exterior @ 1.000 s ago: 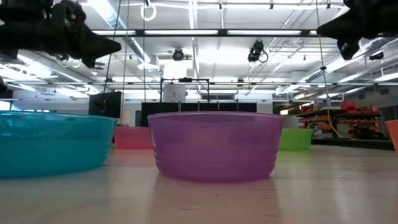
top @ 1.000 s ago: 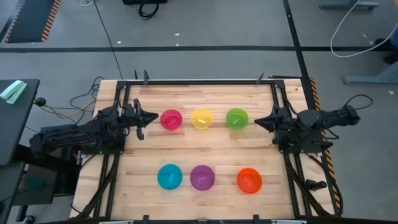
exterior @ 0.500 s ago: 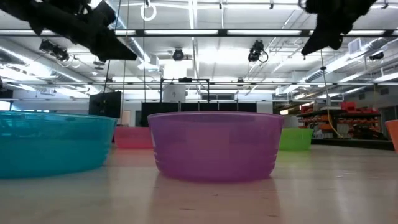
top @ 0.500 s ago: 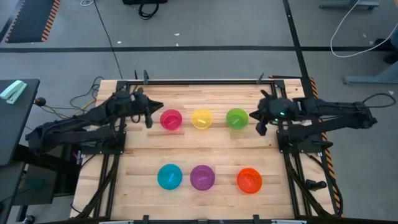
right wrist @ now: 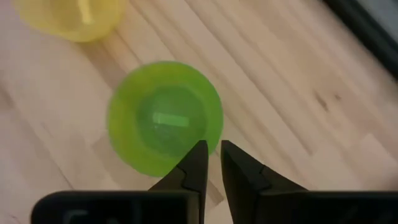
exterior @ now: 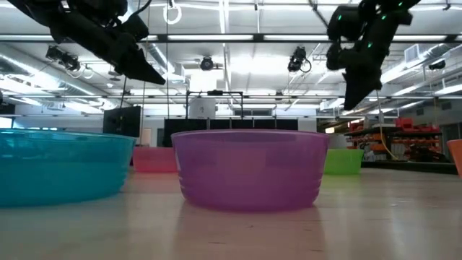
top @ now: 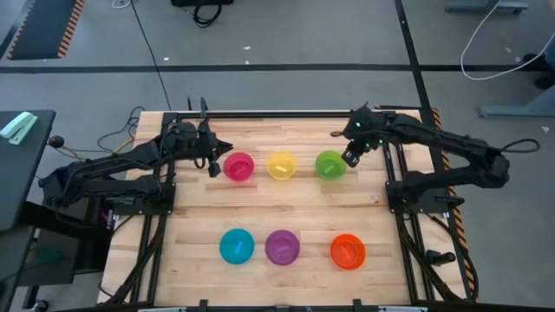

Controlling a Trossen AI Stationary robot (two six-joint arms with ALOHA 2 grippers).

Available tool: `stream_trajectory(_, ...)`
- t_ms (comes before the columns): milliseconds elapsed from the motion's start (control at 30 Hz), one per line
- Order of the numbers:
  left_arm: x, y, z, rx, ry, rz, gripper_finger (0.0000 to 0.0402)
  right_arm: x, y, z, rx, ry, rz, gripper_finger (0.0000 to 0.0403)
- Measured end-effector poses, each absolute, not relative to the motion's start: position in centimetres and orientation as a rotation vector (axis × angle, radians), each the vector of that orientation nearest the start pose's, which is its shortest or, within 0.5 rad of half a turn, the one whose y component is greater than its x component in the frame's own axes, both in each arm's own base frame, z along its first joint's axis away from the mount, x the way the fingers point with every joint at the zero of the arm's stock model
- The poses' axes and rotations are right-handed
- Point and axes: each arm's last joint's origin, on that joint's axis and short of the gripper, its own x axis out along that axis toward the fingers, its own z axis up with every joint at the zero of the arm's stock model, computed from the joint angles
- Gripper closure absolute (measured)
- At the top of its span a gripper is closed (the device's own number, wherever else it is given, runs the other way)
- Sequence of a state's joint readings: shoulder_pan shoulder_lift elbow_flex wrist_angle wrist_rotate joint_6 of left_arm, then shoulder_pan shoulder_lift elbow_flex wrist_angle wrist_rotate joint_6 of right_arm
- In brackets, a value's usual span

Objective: Nest bowls inside each other

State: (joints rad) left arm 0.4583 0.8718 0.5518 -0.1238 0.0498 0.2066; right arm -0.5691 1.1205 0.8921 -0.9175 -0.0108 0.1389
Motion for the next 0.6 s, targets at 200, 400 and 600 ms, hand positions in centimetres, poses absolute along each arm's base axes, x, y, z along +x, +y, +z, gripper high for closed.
stream_trajectory(200, 17.0, 8.2, 24.4, 0.103, 0.476, 0.351, 0.0353, 18.0, -12.4, 23.4, 0.513, 1.147, -0.535, 0.0341)
stream_trajectory(400, 17.0, 8.2, 24.3, 0.100, 0.482, 0.350, 0.0353, 19.3, -12.7, 21.7, 0.524, 1.213, -0.495, 0.0341)
stream_trajectory(600, 16.9, 8.1, 24.1, 0.092, 0.509, 0.342, 0.0353, 20.2, -13.4, 20.2, 0.536, 1.244, -0.497, 0.0341)
